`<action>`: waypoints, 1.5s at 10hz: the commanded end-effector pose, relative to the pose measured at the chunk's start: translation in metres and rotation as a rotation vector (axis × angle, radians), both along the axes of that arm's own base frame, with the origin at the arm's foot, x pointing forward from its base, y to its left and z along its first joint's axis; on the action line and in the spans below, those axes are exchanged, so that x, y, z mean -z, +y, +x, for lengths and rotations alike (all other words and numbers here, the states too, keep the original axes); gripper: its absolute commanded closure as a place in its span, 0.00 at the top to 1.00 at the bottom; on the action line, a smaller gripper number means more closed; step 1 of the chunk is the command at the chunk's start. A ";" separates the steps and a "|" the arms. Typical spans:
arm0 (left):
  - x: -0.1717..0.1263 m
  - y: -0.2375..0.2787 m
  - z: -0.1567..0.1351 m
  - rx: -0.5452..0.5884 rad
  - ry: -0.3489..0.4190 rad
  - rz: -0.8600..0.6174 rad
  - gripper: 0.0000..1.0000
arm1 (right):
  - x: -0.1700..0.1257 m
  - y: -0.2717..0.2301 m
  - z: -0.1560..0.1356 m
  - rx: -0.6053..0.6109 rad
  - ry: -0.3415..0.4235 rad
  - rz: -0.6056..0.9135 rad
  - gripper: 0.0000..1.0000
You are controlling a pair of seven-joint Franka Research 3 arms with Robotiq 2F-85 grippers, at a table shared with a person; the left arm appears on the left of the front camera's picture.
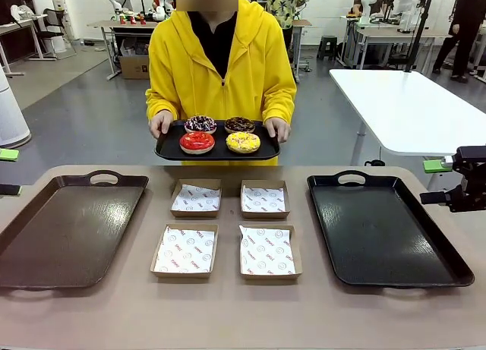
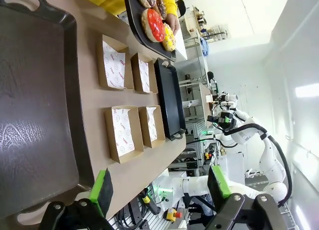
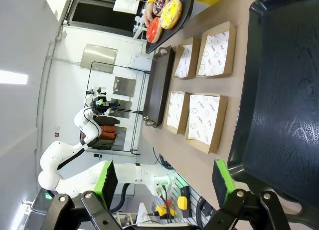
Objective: Individually package the donuts and arrange them on the tray.
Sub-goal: Pick up one Paper togo box.
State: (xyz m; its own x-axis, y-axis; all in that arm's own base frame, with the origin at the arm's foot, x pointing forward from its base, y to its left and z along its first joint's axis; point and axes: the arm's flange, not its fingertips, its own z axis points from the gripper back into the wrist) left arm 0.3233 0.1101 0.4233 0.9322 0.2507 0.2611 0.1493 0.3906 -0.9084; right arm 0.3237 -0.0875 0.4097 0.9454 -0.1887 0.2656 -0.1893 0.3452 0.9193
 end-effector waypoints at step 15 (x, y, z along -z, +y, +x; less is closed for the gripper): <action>-0.102 -0.197 0.010 0.372 0.038 0.705 1.00 | 0.000 0.001 0.002 0.000 -0.012 0.015 1.00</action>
